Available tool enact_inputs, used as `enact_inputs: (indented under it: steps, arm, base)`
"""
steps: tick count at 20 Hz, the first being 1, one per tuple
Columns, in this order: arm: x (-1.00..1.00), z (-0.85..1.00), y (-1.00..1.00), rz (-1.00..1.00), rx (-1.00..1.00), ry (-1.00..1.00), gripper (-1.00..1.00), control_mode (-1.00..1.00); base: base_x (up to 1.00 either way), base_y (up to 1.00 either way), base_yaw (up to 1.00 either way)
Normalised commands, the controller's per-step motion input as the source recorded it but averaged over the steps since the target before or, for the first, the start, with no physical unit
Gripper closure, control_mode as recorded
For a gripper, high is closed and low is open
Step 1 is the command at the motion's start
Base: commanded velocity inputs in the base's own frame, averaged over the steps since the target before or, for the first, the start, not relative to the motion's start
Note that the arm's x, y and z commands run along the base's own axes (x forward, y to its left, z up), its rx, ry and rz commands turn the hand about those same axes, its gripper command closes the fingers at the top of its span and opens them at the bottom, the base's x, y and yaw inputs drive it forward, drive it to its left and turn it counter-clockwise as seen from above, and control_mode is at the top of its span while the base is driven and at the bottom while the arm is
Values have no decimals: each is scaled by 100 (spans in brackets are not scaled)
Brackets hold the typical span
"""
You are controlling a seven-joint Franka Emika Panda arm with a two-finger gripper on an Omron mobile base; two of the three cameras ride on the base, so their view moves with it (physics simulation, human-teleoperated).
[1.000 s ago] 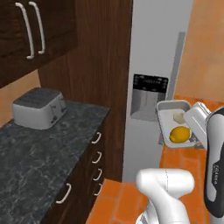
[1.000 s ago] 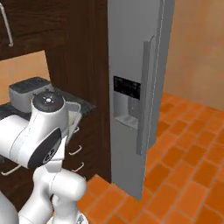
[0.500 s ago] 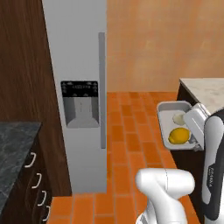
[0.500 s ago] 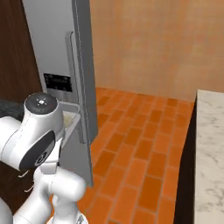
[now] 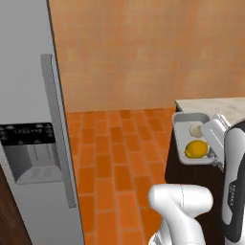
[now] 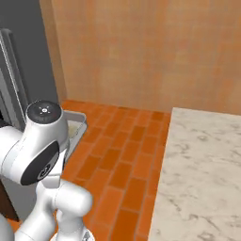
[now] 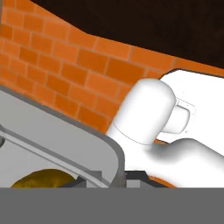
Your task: Take the meat container that has the steak and place it on the second highest rack of the freezer. Then take the vegetable container that has the lemon and garlic and place it on the highest rack of the freezer.
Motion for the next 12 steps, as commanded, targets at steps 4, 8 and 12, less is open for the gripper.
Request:
enact_inputs:
  steps: [4,8,12]
  arm:
    - [0,0,0,0,0,0,100,100]
    - [0,0,0,0,0,0,100,100]
    - [0,0,0,0,0,0,100,100]
  base:
    - [100,-43,0]
    - [100,-24,0]
    - [98,-47,0]
